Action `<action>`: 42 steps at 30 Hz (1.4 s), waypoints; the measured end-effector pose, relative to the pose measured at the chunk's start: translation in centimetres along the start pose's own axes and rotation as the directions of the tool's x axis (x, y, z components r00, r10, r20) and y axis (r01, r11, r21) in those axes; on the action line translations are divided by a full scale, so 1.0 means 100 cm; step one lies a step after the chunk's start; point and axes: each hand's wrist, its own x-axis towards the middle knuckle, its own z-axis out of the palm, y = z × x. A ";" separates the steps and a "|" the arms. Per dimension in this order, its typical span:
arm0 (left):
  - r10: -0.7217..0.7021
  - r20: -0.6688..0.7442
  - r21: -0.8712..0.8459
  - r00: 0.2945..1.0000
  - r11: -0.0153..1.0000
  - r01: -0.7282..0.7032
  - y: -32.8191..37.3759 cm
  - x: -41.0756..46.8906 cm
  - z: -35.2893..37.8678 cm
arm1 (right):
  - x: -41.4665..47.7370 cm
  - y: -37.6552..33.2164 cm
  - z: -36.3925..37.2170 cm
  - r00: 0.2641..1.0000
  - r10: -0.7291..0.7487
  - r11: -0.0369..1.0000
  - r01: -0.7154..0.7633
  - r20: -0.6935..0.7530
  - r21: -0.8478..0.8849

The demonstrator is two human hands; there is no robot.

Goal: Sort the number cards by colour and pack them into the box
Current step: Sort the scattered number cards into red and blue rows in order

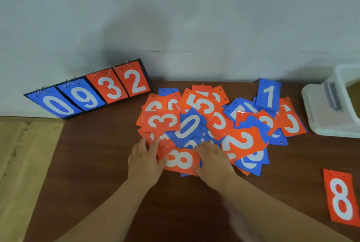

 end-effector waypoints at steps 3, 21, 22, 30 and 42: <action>0.067 0.017 0.093 0.998 0.993 -0.068 -0.011 0.011 0.001 | 0.014 -0.016 0.012 0.999 -0.031 0.994 0.033 0.019 -0.106; 0.063 0.080 0.115 0.995 0.991 -0.072 -0.049 -0.050 0.028 | 0.009 0.014 -0.030 0.953 0.299 0.883 -0.255 -0.055 0.395; 0.087 0.104 0.118 0.991 0.988 -0.099 -0.045 -0.056 0.028 | 0.005 0.016 -0.032 0.940 0.328 0.869 -0.262 -0.092 0.419; -0.021 -0.063 -0.140 0.998 0.990 0.012 -0.012 -0.062 0.028 | -0.031 0.029 -0.039 0.859 0.462 0.785 -0.281 -0.220 0.552; -0.261 0.040 -0.615 0.965 0.754 0.230 0.006 -0.014 0.004 | -0.060 0.021 -0.032 0.878 0.440 0.793 -0.283 -0.187 0.540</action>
